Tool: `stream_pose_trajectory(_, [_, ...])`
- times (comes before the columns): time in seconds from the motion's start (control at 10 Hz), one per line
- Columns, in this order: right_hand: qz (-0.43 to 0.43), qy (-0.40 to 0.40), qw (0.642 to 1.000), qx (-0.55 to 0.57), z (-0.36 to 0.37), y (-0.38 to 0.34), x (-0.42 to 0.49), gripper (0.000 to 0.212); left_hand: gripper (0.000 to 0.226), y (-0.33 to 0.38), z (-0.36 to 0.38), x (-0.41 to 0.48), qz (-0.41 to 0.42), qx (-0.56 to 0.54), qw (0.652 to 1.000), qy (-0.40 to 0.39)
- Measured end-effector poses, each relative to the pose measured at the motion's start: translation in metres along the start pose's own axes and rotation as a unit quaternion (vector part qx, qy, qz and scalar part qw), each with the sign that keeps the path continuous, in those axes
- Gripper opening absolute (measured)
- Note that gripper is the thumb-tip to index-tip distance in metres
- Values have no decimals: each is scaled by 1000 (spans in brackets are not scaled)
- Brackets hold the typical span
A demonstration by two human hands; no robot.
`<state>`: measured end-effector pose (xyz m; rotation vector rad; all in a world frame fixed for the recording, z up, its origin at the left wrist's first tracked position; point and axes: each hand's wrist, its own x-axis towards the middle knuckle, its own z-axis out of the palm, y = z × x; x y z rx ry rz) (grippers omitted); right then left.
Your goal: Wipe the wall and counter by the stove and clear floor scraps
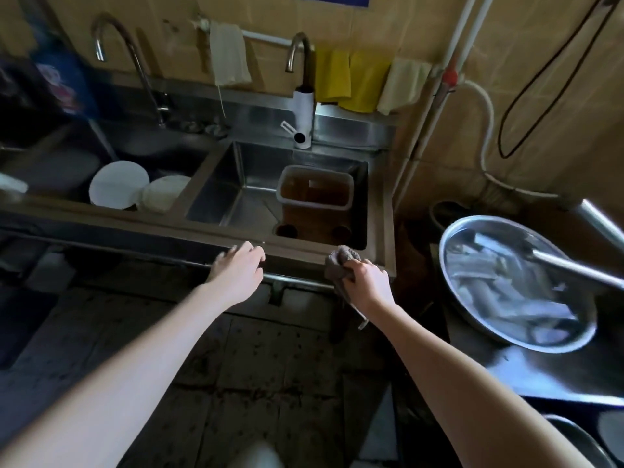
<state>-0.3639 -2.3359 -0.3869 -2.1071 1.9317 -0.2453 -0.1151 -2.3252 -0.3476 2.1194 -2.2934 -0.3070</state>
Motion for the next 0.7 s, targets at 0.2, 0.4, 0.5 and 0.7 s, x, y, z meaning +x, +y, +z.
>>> stream_pose_trajectory(0.2, [26, -15, 1000, 9, 14, -17, 59, 34, 24, -21, 6, 60, 10, -11, 1000, -25])
stream_pose_trajectory(0.4, [75, -14, 996, 38, 37, -30, 100, 35, 22, -36, 15, 111, 26, -8, 999, -42])
stream_pose_trajectory(0.5, [97, -44, 994, 32, 46, -34, 103, 36, 23, -39, 15, 123, 38, -11, 998, -52])
stream_pose_trajectory(0.7, [112, -83, 990, 9, 50, -34, 106, 45, 21, -45, 16, 131, 52, -21, 997, -57])
